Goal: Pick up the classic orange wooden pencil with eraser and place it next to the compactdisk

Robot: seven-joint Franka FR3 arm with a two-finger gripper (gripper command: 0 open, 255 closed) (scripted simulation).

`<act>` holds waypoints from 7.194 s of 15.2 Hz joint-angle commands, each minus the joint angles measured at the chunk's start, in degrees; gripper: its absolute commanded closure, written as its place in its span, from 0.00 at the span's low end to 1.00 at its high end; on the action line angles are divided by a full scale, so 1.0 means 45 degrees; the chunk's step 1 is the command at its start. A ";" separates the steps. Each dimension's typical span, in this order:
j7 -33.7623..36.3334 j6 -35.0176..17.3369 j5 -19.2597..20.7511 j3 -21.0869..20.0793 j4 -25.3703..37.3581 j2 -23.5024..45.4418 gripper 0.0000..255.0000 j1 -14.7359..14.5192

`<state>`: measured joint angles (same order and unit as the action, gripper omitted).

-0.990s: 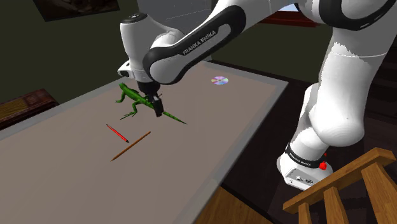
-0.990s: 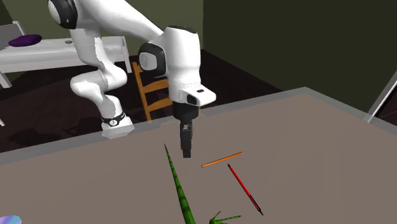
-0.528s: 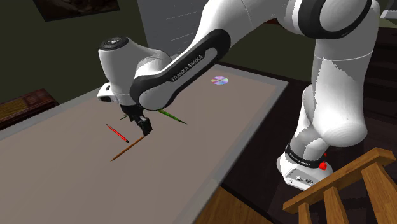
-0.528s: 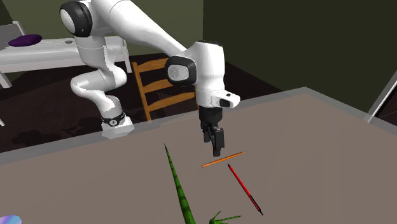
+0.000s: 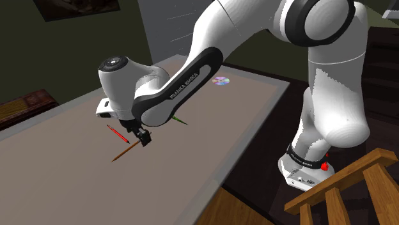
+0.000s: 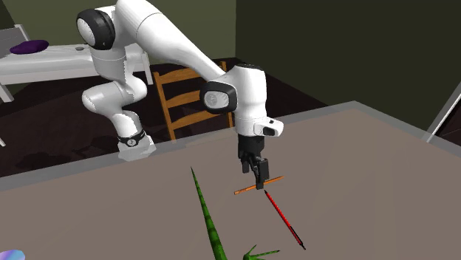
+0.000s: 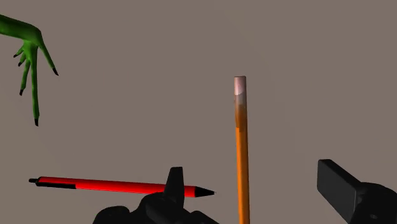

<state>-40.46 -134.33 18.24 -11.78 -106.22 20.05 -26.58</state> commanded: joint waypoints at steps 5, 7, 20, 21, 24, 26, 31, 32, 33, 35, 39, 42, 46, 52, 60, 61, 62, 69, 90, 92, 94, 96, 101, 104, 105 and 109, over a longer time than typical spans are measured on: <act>0.0074 -0.0296 0.0129 0.0069 0.0010 0.0308 0.00 -0.0012; 0.0074 -0.0296 0.0129 0.0069 0.0010 0.0308 0.00 -0.0012; 0.0021 -0.0164 0.0075 0.0045 0.0058 0.0217 1.00 0.0002; -0.0031 -0.0030 0.0023 0.0022 0.0111 0.0131 1.00 0.0014; -0.0184 0.0377 -0.0129 -0.0041 0.0285 -0.0119 1.00 0.0048; -0.0282 0.0652 -0.0226 -0.0079 0.0415 -0.0275 1.00 0.0066; -0.0517 0.1357 -0.0450 -0.0159 0.0794 -0.0629 1.00 0.0102; -0.0561 0.1500 -0.0491 -0.0173 0.0879 -0.0693 1.00 0.0107; -0.0605 0.1645 -0.0532 -0.0187 0.0967 -0.0754 1.00 0.0112; -0.0823 0.1553 -0.0682 -0.0175 0.0432 -0.1249 1.00 0.0290; -0.1662 0.0764 -0.1174 -0.0010 -0.1835 -0.2922 1.00 0.0925; -0.2411 0.0292 -0.1566 0.0219 -0.3349 -0.4108 1.00 0.1317; -0.3519 -0.0184 -0.2050 0.0680 -0.5159 -0.5611 1.00 0.1730; -0.5290 -0.0582 -0.2523 0.1668 -0.7467 -0.7716 1.00 0.2222; -0.7711 -0.0592 -0.2451 0.3390 -0.9798 -1.0232 1.00 0.3007; -0.8021 -0.0558 -0.2387 0.3628 -1.0025 -1.0517 1.00 0.3136; -0.8333 -0.0518 -0.2312 0.3871 -1.0238 -1.0793 1.00 0.3273; -1.0621 -0.0115 -0.1568 0.5683 -1.1275 -1.2402 1.00 0.4443; -1.5099 -0.1169 0.0158 0.9855 -1.1887 -1.2305 1.00 0.6498; -1.5135 -0.1636 0.0200 1.0006 -1.2070 -1.2019 1.00 0.6465; -1.5177 -0.2114 0.0230 1.0165 -1.2240 -1.1708 1.00 0.6418; -1.5202 -0.2366 0.0242 1.0250 -1.2325 -1.1539 1.00 0.6390; -1.5203 -0.2367 0.0240 1.0250 -1.2324 -1.1537 1.00 0.6388; -1.5203 -0.2367 0.0240 1.0250 -1.2324 -1.1537 0.00 0.6388; -1.5203 -0.2367 0.0240 1.0250 -1.2324 -1.1537 0.00 0.6388; -1.5153 -0.1729 0.0271 1.0038 -1.2214 -1.2063 0.00 0.6539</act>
<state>-108.88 -143.76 19.45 34.00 -161.51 -32.97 2.57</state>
